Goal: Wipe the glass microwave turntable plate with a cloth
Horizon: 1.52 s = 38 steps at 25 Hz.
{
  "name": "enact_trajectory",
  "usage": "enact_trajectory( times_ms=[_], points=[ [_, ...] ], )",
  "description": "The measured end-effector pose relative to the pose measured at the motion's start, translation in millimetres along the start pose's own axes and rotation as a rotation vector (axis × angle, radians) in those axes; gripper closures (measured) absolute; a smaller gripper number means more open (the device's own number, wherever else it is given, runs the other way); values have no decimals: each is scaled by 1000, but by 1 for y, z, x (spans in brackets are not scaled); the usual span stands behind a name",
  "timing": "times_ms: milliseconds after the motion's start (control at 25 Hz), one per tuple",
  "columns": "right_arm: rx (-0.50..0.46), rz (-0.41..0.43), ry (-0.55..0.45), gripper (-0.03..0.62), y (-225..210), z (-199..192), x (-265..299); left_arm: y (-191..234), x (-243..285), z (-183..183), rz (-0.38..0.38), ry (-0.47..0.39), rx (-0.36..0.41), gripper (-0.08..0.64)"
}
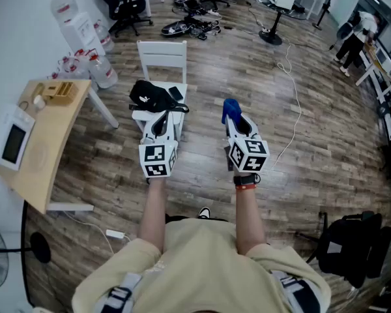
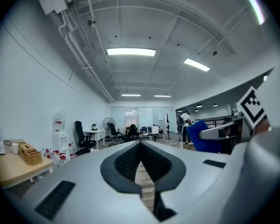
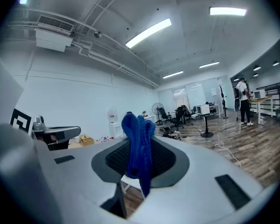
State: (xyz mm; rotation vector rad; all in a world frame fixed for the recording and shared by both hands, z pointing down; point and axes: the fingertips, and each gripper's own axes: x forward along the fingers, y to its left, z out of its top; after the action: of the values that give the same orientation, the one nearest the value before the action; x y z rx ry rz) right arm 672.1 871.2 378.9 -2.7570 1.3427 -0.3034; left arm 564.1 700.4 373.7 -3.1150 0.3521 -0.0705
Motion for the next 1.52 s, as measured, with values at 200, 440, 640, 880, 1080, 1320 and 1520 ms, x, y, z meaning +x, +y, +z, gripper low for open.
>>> enact_trajectory(
  times_ms=[200, 440, 640, 880, 1080, 1320, 1520],
  points=[
    [21, 46, 8, 488, 12, -7, 20, 13, -4, -11, 39, 20, -2, 541],
    [24, 188, 34, 486, 81, -15, 65, 77, -37, -18, 170, 34, -14, 541],
    [27, 322, 58, 486, 161, -23, 105, 149, -80, -21, 304, 42, -10, 541],
    [12, 501, 95, 486, 289, -28, 148, 253, -148, -17, 476, 48, -16, 541],
    [-6, 620, 130, 486, 399, -40, 177, 337, -204, -20, 586, 54, -27, 541],
    [-30, 741, 185, 486, 534, -68, 206, 442, -277, -40, 707, 68, -68, 541],
    [-33, 809, 205, 486, 637, -87, 221, 520, -335, -48, 772, 65, -74, 541]
  ],
)
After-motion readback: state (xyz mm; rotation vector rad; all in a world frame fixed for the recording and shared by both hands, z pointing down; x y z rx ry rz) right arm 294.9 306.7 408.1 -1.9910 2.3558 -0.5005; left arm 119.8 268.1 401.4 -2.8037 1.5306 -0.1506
